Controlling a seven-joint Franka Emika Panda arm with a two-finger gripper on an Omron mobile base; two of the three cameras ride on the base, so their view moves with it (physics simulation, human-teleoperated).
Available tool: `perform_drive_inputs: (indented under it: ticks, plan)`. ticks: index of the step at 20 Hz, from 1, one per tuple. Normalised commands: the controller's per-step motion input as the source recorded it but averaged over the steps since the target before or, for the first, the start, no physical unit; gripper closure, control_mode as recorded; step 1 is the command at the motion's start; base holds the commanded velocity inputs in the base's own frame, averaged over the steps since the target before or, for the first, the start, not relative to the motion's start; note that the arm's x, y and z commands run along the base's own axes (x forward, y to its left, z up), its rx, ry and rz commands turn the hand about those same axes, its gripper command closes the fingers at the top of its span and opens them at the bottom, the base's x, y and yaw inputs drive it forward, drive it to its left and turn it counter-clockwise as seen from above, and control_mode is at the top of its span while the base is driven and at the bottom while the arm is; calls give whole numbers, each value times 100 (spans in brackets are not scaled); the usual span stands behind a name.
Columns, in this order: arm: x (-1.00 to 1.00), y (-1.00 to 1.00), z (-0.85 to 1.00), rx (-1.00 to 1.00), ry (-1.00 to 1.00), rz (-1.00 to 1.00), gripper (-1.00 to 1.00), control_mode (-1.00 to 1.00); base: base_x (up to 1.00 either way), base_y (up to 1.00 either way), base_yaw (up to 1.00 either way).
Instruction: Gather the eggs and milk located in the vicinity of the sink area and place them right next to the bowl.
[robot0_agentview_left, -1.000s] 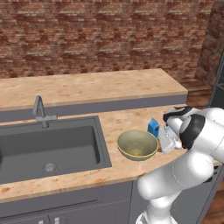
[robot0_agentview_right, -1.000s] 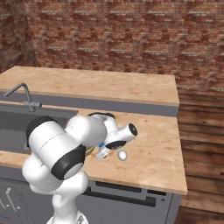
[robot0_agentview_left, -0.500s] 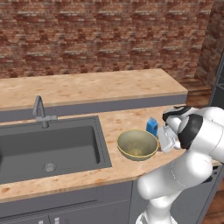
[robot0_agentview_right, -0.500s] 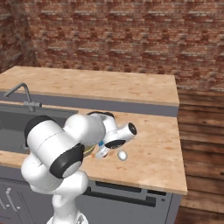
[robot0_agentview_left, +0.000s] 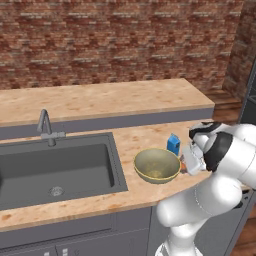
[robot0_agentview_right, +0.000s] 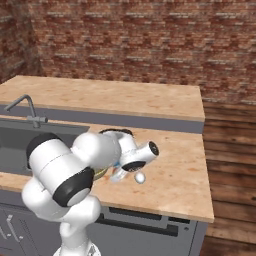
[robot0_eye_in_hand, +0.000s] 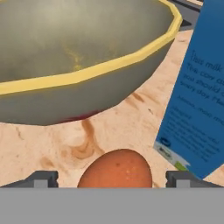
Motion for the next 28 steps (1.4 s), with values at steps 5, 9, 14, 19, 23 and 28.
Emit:
perform_drive_inputs:
  ticks: [5,9,14,19,23,28]
  plan:
    - [-27,-27,14,0,0,0,-100,-100,0,0,0]
    - [-24,-27,27,0,0,0,-100,-100,0,0,0]
    - [-17,-25,35,0,0,0,-100,-100,0,0,0]
    - [-13,-24,15,0,0,0,-100,-100,0,0,0]
    - [-8,-30,0,0,0,0,-100,-100,0,0,0]
    - [-15,-22,0,0,0,-5,-100,-100,0,0,0]
